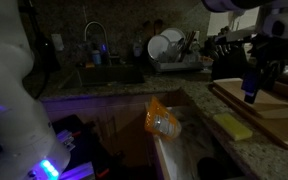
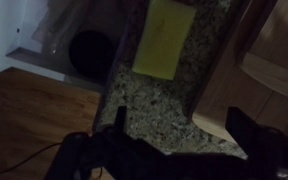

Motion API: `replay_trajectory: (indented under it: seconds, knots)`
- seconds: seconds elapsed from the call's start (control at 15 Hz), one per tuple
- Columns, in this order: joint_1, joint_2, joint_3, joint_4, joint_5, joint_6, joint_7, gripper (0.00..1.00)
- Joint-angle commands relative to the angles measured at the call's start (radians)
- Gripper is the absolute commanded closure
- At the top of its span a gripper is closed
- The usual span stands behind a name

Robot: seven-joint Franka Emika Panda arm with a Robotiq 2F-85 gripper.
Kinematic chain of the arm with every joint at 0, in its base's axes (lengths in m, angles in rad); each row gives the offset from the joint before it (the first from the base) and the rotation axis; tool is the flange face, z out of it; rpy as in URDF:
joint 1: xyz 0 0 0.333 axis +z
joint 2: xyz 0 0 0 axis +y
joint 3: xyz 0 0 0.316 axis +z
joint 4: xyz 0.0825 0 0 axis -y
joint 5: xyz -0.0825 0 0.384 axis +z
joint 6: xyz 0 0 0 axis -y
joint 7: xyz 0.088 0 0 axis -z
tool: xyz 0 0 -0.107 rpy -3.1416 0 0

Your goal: Move the sponge to the front of the sink

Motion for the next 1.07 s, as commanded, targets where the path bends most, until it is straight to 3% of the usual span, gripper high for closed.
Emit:
replay_trajectory:
  seconds: [0.0, 0.07, 0.13, 0.27, 0.47, 0.8, 1.0]
  knots:
    - [0.052, 0.058, -0.024, 0.036, 0.008, -0.050, 0.148, 0.00]
    - [0.076, 0.054, -0.039, 0.020, -0.055, -0.059, 0.204, 0.00]
    - [0.051, 0.047, -0.020, 0.017, -0.007, -0.026, 0.129, 0.00]
    - [0.073, 0.057, -0.028, 0.017, -0.038, -0.035, 0.186, 0.00]
    - [0.050, 0.122, -0.033, 0.083, 0.009, -0.068, 0.204, 0.00]
    - [0.005, 0.213, 0.002, 0.144, 0.133, -0.162, 0.111, 0.00]
    - [0.021, 0.209, 0.022, 0.129, 0.159, -0.103, 0.013, 0.00]
